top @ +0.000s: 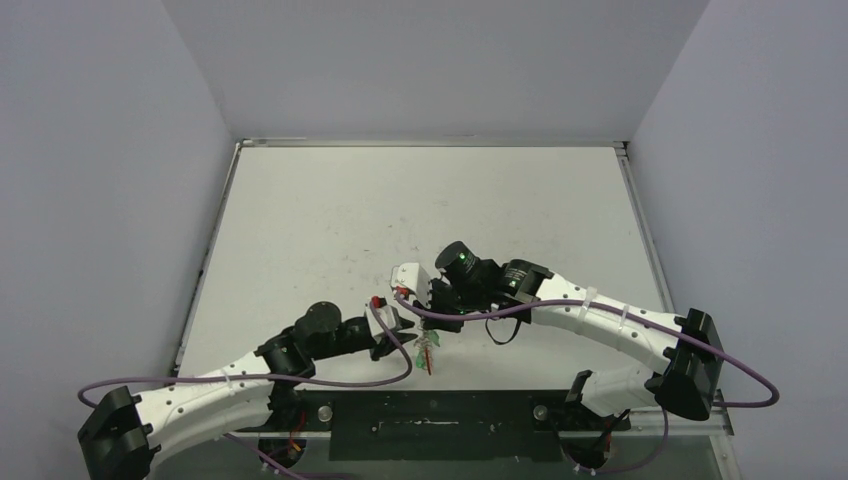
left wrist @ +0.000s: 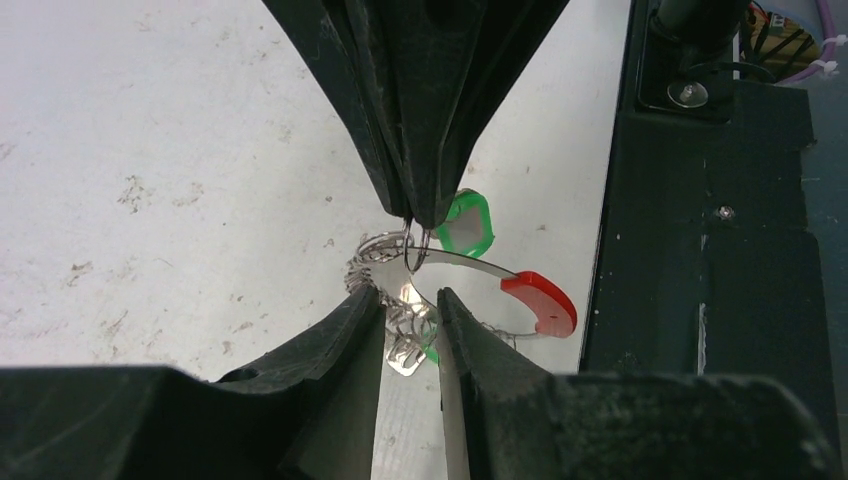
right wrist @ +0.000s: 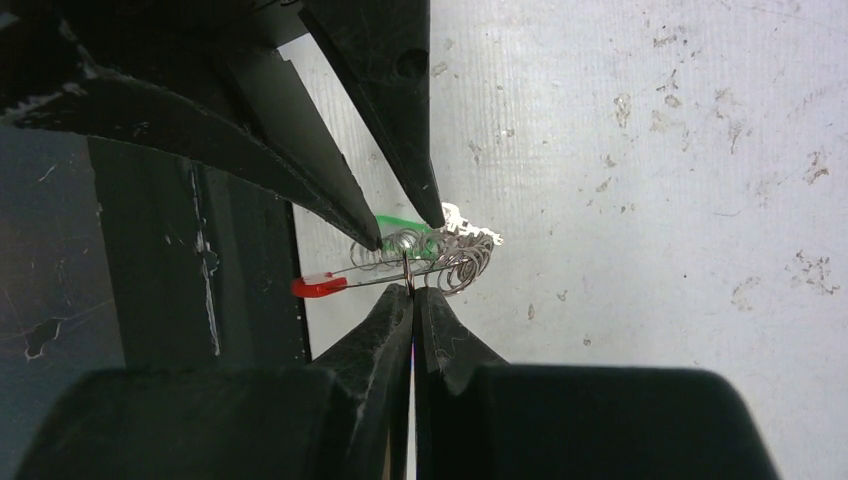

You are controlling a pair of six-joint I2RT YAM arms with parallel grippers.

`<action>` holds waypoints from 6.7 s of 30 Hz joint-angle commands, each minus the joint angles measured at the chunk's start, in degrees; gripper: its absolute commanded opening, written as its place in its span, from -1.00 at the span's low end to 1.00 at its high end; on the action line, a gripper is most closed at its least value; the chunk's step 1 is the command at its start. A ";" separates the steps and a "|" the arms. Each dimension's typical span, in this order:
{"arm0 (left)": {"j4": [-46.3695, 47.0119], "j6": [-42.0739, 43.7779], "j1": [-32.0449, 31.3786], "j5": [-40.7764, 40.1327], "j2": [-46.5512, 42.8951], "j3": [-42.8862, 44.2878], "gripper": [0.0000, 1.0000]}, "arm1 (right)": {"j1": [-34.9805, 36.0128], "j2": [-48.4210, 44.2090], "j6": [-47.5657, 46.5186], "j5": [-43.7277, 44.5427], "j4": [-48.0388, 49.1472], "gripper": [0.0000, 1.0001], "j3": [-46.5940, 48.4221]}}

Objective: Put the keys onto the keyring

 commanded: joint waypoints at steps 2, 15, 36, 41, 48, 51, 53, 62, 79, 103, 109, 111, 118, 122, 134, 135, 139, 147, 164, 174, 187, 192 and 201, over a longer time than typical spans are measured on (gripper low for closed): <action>7.87 -0.26 -0.13 1.48 1.47 1.61 -0.51 | 0.77 0.24 0.83 0.81 1.29 -1.00 2.83; 12.86 -1.46 -0.15 2.05 3.15 0.24 -0.63 | 0.97 0.59 0.92 0.31 2.47 -1.00 2.65; 19.95 -2.25 -0.13 1.22 1.90 -3.87 -1.00 | -3.53 -3.65 5.71 -3.09 12.50 -0.31 -2.74; 29.00 -3.21 -0.15 0.31 0.38 -7.88 -1.00 | -8.73 -8.70 8.64 -11.98 20.50 0.03 -8.81; 38.44 -1.84 -0.13 1.63 -1.94 -11.59 -1.00 | -10.38 -10.73 9.09 -20.23 25.46 0.06 -13.46; 39.26 -1.21 -0.14 2.34 -3.72 -12.11 -1.00 | -10.44 -10.98 9.69 -22.19 27.86 0.06 -14.90; 38.25 -0.90 -0.13 2.92 -4.99 -12.06 -1.00 | -10.62 -11.09 9.71 -22.90 28.97 0.04 -15.47; 36.06 -1.11 -0.13 3.66 -7.99 -12.27 -1.00 | -11.53 -9.18 9.98 -26.70 31.48 -0.17 -15.19; 34.78 -1.37 -0.13 4.03 -8.40 -11.65 -1.00 | -13.30 -9.88 10.91 -29.16 30.63 -0.50 -16.41; 35.39 -1.23 -0.13 3.60 -7.50 -11.47 -1.00 | -13.88 -9.50 12.59 -28.83 31.48 -1.00 -18.44; 35.98 -1.12 -0.13 3.68 -6.89 -11.34 -1.00 | -12.55 -8.06 11.98 -27.25 31.00 -1.00 -18.16; 36.13 -1.05 -0.15 3.59 -6.89 -11.37 -1.00 | -11.70 -7.58 11.37 -26.48 30.44 -1.00 -17.73; 36.07 -0.97 -0.17 3.37 -6.93 -11.49 -1.00 | -8.82 -5.83 9.37 -23.25 28.19 -1.00 -16.78; 36.12 -1.12 -0.17 3.42 -7.02 -11.59 -1.00 | -8.38 -6.79 9.09 -21.35 27.84 -0.98 -16.93; 35.03 -1.30 -0.16 3.56 -7.99 -11.64 -1.00 | -9.68 -16.17 9.97 -17.87 30.14 -0.21 -19.81; 35.02 -1.30 -0.13 3.59 -7.99 -11.59 -1.00 | -9.75 -16.41 10.28 -18.07 30.58 -0.18 -19.96; 34.96 -1.32 -0.14 3.68 -8.00 -11.57 -1.00 | -9.78 -16.57 11.08 -19.26 31.83 -0.12 -20.19; 34.96 -1.18 -0.13 3.59 -7.66 -11.52 -1.00 | -9.44 -12.86 13.84 -21.50 35.61 -0.06 -20.46; 35.20 -1.32 -0.13 3.29 -7.45 -11.39 -1.00 | -8.82 -8.75 14.10 -22.25 36.58 -1.00 -21.40; 35.79 -1.41 -0.13 2.98 -7.07 -11.36 -1.00 | -6.73 -6.40 11.46 -18.75 32.33 -1.00 -20.65; 35.64 -1.76 -0.13 3.27 -7.45 -11.52 -1.00 | -7.17 -17.17 11.22 -12.69 33.42 -0.19 -23.46; 35.62 -1.93 -0.13 3.57 -7.43 -11.53 -1.00 | -7.80 -19.86 10.46 -14.94 36.75 -0.18 -24.91; 35.59 -2.02 -0.13 3.93 -7.87 -11.57 -1.00 | -7.82 -17.04 5.39 -19.88 41.85 -0.27 -25.85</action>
